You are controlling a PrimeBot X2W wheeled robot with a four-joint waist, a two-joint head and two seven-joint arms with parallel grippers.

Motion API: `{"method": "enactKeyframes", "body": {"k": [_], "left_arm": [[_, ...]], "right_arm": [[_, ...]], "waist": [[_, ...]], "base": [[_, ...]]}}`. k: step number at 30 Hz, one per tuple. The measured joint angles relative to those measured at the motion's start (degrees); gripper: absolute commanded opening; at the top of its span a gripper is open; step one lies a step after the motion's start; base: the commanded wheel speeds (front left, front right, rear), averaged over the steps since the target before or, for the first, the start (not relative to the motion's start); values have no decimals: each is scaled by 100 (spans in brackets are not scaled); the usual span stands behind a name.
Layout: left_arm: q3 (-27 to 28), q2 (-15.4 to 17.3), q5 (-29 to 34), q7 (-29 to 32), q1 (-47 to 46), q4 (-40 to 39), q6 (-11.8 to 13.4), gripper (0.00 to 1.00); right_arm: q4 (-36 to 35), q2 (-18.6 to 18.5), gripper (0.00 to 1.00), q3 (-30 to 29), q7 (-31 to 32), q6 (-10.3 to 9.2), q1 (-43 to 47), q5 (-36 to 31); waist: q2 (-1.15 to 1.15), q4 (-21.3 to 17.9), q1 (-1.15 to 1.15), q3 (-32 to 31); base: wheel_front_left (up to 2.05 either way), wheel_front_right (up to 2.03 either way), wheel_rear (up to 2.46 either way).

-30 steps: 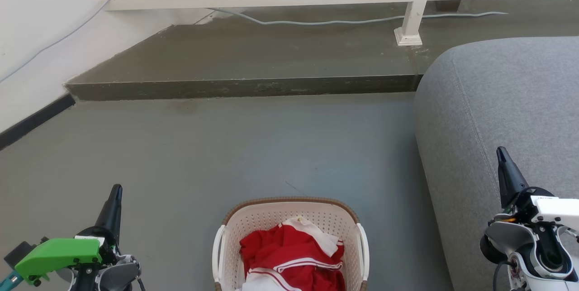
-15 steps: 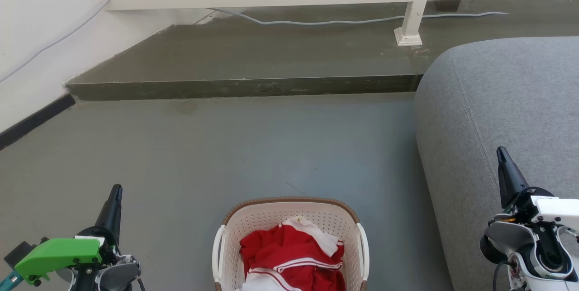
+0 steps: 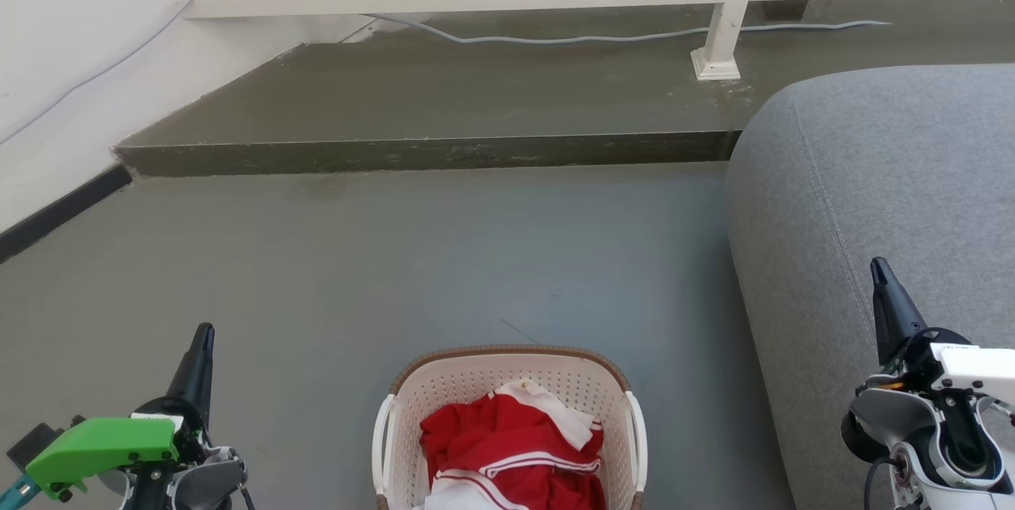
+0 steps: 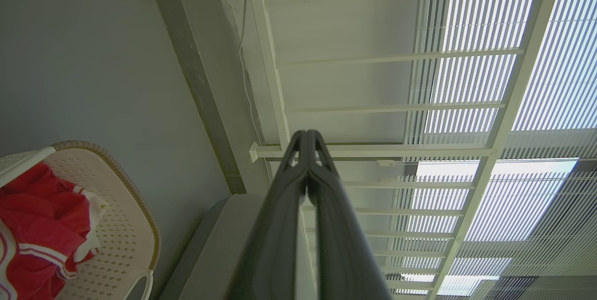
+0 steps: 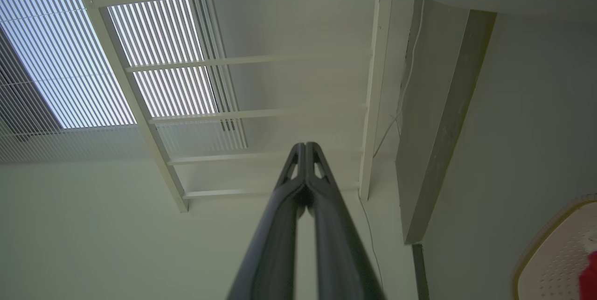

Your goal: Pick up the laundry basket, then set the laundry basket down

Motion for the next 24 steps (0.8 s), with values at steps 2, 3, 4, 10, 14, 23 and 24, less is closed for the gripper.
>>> {"method": "enactKeyframes", "body": {"k": [2, 3, 4, 10, 14, 23, 24], "left_arm": [[0, 0, 0, 0, 0, 0, 0, 0], [0, 0, 0, 0, 0, 0, 0, 0], [0, 0, 0, 0, 0, 0, 0, 0], [0, 0, 0, 0, 0, 0, 0, 0], [1, -1, 0, 0, 0, 0, 0, 0], [1, -1, 0, 0, 0, 0, 0, 0], [1, -1, 0, 0, 0, 0, 0, 0]], "right_arm": [[0, 0, 0, 0, 1, 0, 0, 0], [0, 0, 0, -1, 1, 0, 0, 0], [0, 0, 0, -1, 0, 0, 0, 0], [0, 1, 0, -4, 1, 0, 0, 0], [0, 1, 0, -5, 1, 0, 0, 0], [0, 2, 0, -8, 1, 0, 0, -7], [0, 2, 0, -9, 1, 0, 0, -18]], "waist": [[0, 0, 0, 0], [0, 0, 0, 0], [0, 0, 0, 0], [0, 0, 0, 0], [0, 0, 0, 0], [0, 0, 0, 0], [0, 0, 0, 0]], "base": [[0, 0, 0], [0, 0, 0], [0, 0, 0], [0, 0, 0], [0, 0, 0], [0, 0, 0], [0, 0, 0]]}}
